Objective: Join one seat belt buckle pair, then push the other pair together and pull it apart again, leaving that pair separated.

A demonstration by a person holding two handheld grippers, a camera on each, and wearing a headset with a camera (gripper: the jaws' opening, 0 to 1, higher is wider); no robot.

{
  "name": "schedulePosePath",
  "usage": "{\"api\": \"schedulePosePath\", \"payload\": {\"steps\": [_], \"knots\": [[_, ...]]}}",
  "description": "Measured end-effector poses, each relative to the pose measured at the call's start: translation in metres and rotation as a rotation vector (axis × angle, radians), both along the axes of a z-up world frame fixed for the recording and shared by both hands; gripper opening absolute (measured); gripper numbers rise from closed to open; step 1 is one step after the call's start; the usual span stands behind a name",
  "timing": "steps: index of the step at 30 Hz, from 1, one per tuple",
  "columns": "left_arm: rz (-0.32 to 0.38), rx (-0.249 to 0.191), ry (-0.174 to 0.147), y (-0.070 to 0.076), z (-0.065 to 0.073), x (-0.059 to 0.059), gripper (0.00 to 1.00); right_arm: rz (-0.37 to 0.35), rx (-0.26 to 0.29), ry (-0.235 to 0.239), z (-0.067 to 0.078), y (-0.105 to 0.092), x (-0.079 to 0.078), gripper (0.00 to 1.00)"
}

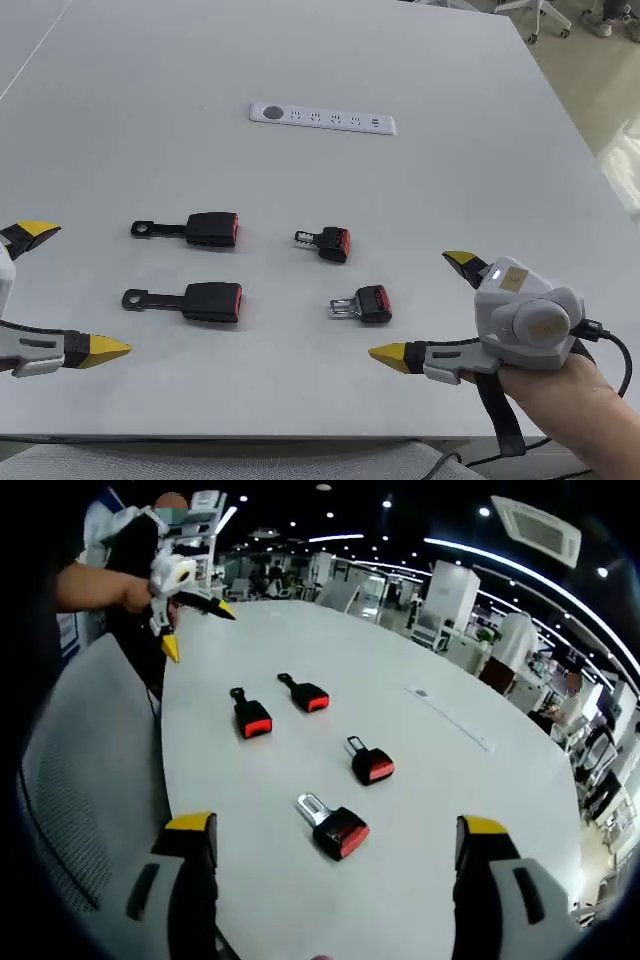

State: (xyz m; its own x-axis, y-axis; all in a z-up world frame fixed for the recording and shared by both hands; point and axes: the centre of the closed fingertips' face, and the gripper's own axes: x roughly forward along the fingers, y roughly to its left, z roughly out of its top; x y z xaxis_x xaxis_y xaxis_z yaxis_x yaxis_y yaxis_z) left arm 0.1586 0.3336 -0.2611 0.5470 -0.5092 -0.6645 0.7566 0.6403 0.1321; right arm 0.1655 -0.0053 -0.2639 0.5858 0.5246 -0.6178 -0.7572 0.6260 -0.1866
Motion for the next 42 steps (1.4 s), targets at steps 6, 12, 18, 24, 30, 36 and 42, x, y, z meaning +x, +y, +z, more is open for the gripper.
{"api": "schedulePosePath", "payload": {"steps": [6, 12, 18, 24, 30, 36, 42], "knots": [[0.008, 0.003, 0.005, 0.0019, 0.0009, -0.0003, 1.00, 0.002, -0.001, -0.004, 0.0017, 0.0018, 0.0008, 1.00], [0.005, 0.003, 0.004, 0.0005, 0.0015, -0.0013, 1.00, -0.001, 0.004, -0.008, 0.0031, 0.0021, 0.0007, 1.00], [0.010, 0.003, 0.005, -0.0024, 0.0022, -0.0036, 0.98, -0.004, 0.011, -0.004, 0.0042, 0.0039, -0.0012, 1.00], [-0.001, 0.006, 0.008, -0.0052, 0.0024, -0.0074, 0.99, -0.012, 0.012, -0.009, 0.0066, 0.0024, -0.0020, 1.00], [0.005, 0.004, 0.003, -0.0045, 0.0042, -0.0072, 0.98, -0.014, 0.004, -0.008, 0.0066, 0.0009, -0.0045, 0.99], [0.012, -0.003, 0.000, -0.0032, 0.0061, -0.0075, 0.98, -0.016, 0.003, -0.004, 0.0062, 0.0016, -0.0067, 0.97], [0.004, 0.007, 0.002, -0.0026, 0.0049, -0.0098, 0.97, 0.002, -0.027, -0.003, 0.0041, -0.0001, -0.0078, 0.92]]}}
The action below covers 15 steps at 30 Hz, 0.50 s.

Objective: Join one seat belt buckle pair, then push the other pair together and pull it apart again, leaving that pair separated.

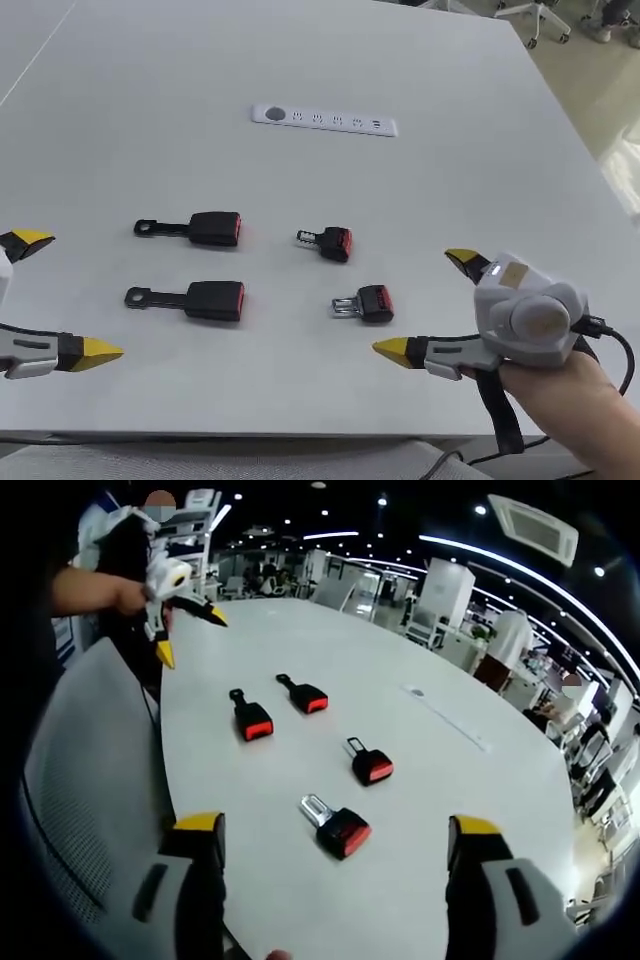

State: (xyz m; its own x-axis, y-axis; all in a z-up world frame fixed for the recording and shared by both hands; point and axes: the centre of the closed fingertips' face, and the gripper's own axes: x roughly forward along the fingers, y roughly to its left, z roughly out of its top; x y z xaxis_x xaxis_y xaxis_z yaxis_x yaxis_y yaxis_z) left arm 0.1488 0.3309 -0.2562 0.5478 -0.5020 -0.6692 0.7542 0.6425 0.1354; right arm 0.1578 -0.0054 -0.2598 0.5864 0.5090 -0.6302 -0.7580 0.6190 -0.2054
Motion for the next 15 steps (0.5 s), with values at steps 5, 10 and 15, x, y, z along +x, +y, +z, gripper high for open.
{"api": "schedulePosePath", "payload": {"steps": [5, 10, 15], "knots": [[-0.009, 0.008, -0.006, 0.0005, -0.0008, 0.0004, 0.96, -0.005, -0.007, -0.006, 0.0012, -0.0024, 0.0008, 0.91], [-0.025, 0.053, -0.007, 0.0052, -0.0029, 0.0008, 0.91, -0.015, -0.014, 0.003, 0.0009, -0.0049, 0.0008, 0.91], [-0.003, 0.047, -0.015, 0.0087, -0.0001, 0.0067, 0.88, -0.017, -0.039, 0.024, -0.0020, -0.0083, -0.0007, 0.89]]}}
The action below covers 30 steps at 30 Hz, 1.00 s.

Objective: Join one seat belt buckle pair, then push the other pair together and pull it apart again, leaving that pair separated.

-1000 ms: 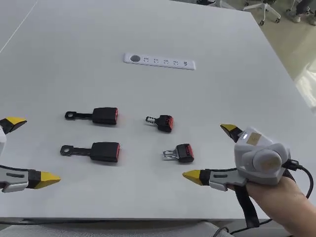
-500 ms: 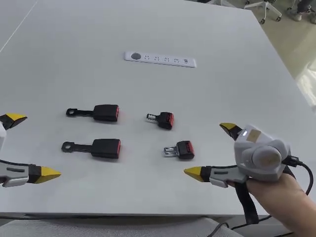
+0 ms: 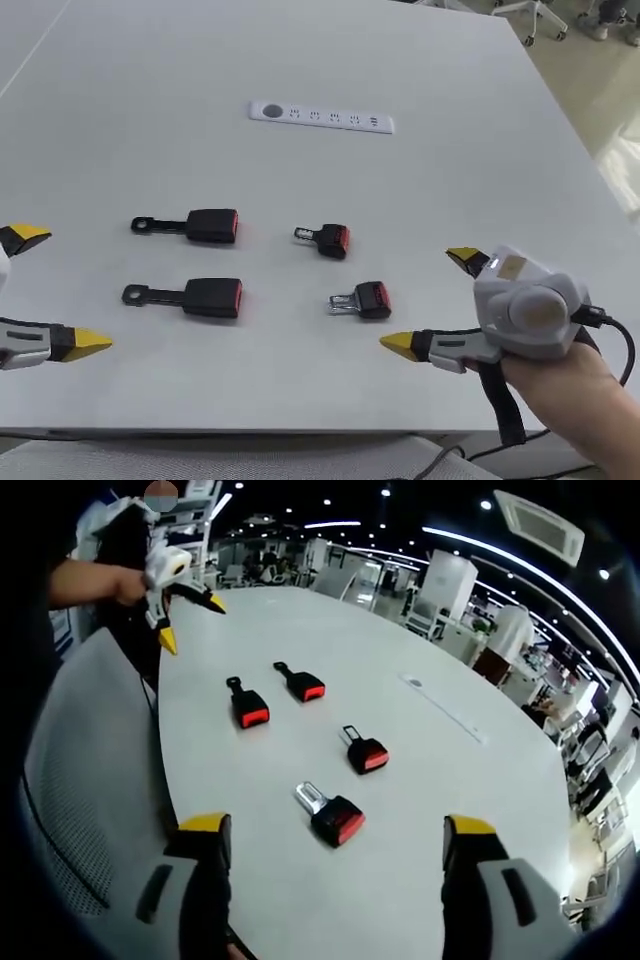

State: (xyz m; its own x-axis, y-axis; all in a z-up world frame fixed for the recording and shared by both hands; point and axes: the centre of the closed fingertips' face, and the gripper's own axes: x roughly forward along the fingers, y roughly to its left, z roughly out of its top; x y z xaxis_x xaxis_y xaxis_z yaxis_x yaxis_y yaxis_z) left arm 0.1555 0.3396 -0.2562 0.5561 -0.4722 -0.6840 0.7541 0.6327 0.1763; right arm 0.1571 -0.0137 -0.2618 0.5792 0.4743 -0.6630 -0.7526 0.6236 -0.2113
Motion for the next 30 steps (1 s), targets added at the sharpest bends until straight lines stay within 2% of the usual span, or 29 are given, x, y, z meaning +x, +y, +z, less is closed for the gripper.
{"api": "schedulePosePath", "payload": {"steps": [8, 13, 17, 21, 25, 30], "knots": [[0.006, 0.008, 0.015, 0.001, -0.003, 0.001, 0.89, 0.002, 0.003, -0.012, 0.002, 0.001, 0.002, 0.88], [-0.002, 0.007, 0.040, -0.003, -0.007, 0.000, 0.90, 0.025, -0.002, -0.009, 0.002, 0.003, 0.002, 0.87], [-0.005, 0.006, 0.037, -0.005, -0.006, 0.003, 0.90, 0.035, -0.005, -0.007, 0.001, 0.004, 0.002, 0.86], [-0.032, 0.014, 0.034, -0.011, -0.005, 0.005, 0.89, 0.056, -0.014, -0.006, 0.001, 0.004, 0.001, 0.85], [-0.090, 0.057, 0.027, -0.016, -0.008, 0.009, 0.89, 0.089, -0.034, -0.005, 0.000, 0.005, 0.002, 0.83], [-0.141, 0.055, 0.043, -0.028, -0.010, 0.013, 0.81, 0.151, -0.069, 0.008, -0.003, 0.007, 0.001, 0.78]]}}
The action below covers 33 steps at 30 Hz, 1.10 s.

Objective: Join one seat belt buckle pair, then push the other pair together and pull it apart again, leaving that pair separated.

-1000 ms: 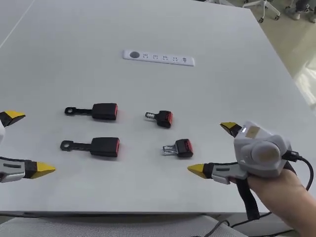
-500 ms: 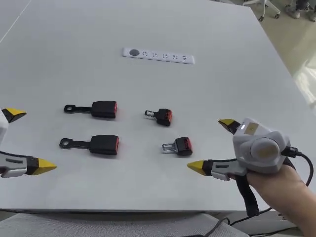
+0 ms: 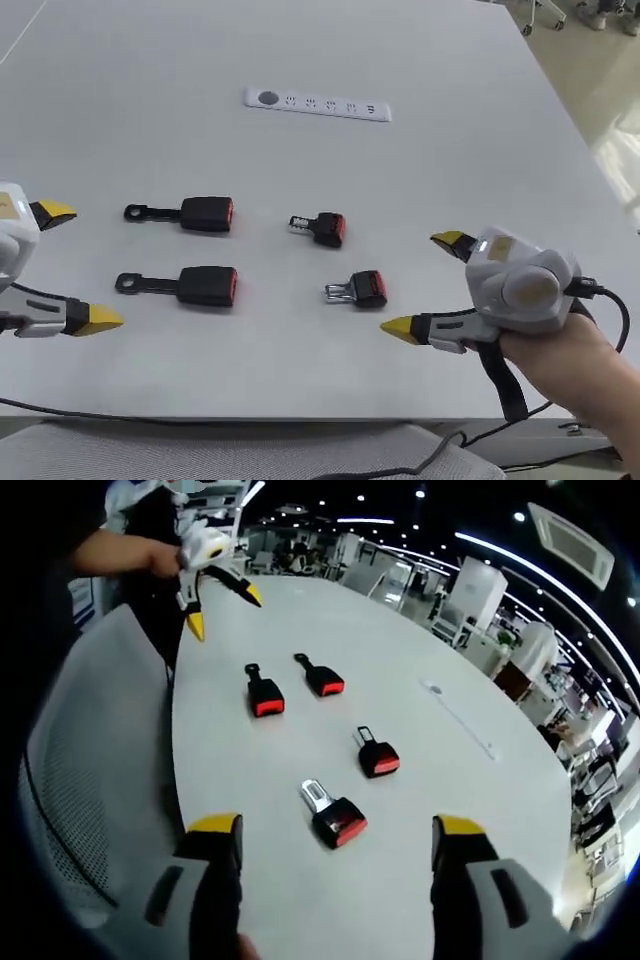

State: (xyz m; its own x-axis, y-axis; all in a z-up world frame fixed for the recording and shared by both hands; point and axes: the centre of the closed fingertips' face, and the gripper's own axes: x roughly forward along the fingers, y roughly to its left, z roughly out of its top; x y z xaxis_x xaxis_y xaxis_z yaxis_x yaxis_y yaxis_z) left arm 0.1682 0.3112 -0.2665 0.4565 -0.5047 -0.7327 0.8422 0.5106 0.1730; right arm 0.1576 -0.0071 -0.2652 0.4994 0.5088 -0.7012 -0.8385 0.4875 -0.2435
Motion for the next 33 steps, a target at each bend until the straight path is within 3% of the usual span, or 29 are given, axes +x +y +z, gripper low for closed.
{"api": "schedulePosePath", "payload": {"steps": [5, 12, 18, 24, 33], "knots": [[-0.112, 0.044, 0.012, -0.016, -0.008, 0.001, 0.72, 0.076, -0.012, 0.027, -0.004, 0.007, 0.001, 0.71], [-0.204, 0.089, 0.045, -0.032, -0.025, 0.002, 0.65, 0.162, -0.047, 0.056, -0.017, 0.015, 0.006, 0.61], [-0.233, 0.086, 0.081, -0.040, -0.035, 0.004, 0.62, 0.197, -0.071, 0.090, -0.031, 0.015, 0.011, 0.55], [-0.289, 0.120, 0.119, -0.045, -0.052, 0.004, 0.56, 0.249, -0.116, 0.123, -0.051, 0.016, 0.015, 0.52], [-0.367, 0.168, 0.127, -0.062, -0.066, 0.015, 0.50, 0.301, -0.163, 0.182, -0.077, 0.016, 0.032, 0.47]]}}
